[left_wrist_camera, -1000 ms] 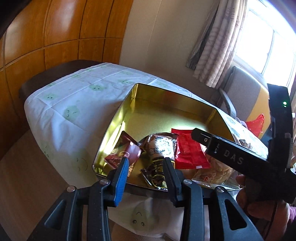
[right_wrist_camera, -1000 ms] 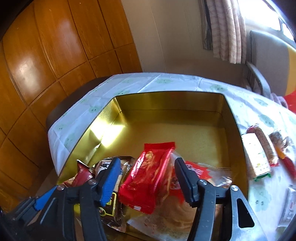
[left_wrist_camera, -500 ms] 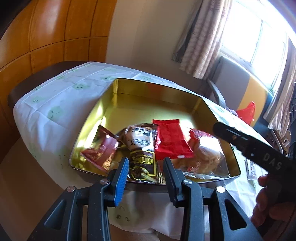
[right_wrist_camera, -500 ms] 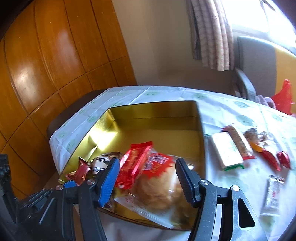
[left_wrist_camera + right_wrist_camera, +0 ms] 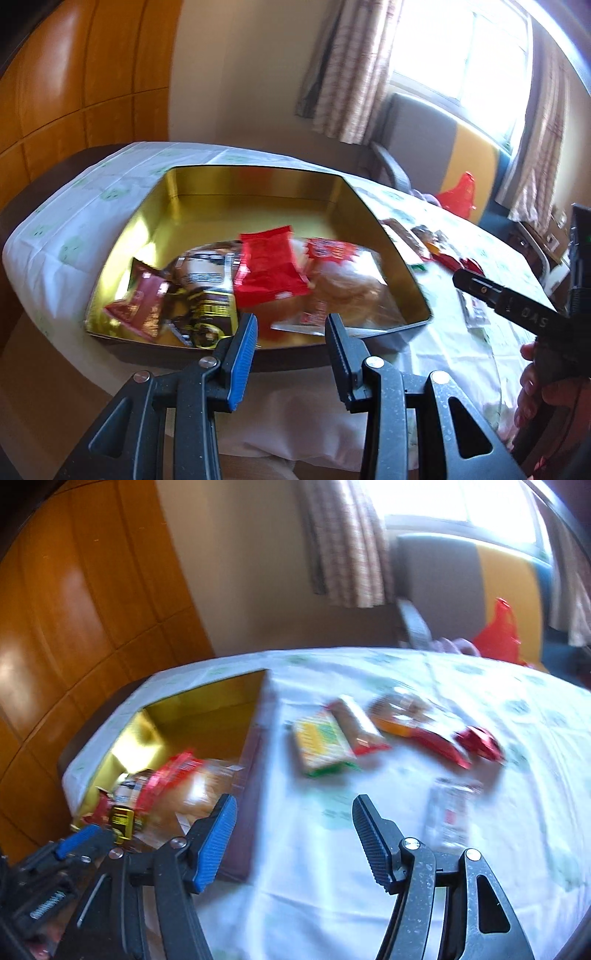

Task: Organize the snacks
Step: 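Move the left tool to the white wrapped bar and grasp it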

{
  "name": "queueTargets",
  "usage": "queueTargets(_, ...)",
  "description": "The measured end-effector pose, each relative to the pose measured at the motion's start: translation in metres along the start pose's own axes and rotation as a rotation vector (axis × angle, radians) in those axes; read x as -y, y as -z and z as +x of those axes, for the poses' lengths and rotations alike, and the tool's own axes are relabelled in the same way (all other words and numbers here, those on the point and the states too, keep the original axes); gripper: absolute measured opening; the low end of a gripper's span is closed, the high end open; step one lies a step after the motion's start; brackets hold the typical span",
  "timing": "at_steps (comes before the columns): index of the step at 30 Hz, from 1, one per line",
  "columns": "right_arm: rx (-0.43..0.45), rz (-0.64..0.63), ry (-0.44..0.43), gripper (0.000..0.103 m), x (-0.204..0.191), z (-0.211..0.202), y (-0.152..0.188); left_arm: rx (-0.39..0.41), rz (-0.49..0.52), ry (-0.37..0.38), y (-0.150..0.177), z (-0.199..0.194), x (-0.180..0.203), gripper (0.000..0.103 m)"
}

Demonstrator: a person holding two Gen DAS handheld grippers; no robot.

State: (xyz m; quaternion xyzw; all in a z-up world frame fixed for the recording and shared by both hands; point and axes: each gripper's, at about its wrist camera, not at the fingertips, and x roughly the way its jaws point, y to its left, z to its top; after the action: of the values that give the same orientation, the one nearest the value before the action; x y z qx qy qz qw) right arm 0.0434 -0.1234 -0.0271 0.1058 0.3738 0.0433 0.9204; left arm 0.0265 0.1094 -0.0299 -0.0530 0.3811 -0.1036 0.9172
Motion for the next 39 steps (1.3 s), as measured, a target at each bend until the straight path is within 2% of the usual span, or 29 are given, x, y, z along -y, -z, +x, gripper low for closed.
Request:
queueTargets(9, -0.011, 0.07, 0.162, 0.066, 0.077, -0.012, 0.027, -0.01, 0.081, 0.09, 0.004, -0.005, 0.044, 0.039)
queueTargets(16, -0.001, 0.166, 0.232, 0.066, 0.123, -0.024, 0.042, -0.025, 0.138, 0.167, 0.005, -0.001, 0.09, 0.039)
queueTargets(20, 0.006, 0.162, 0.285, 0.066, 0.137, -0.027, 0.048, -0.047, 0.2, 0.224, 0.004, 0.004, 0.126, 0.039)
queueTargets(24, 0.009, 0.183, 0.325, 0.066, 0.153, -0.027, 0.054, -0.086, 0.219, 0.273, 0.001, 0.016, 0.154, 0.039)
queueTargets(28, 0.015, 0.211, 0.344, 0.066, 0.167, -0.029, 0.058, -0.119, 0.234, 0.284, -0.004, 0.034, 0.176, 0.039)
queueTargets(32, 0.023, 0.172, 0.359, 0.067, 0.166, -0.026, 0.059, -0.145, 0.248, 0.28, -0.007, 0.056, 0.195, 0.051)
queueTargets(39, 0.053, 0.132, 0.359, 0.071, 0.162, -0.023, 0.063, -0.171, 0.275, 0.27, -0.012, 0.086, 0.22, 0.051)
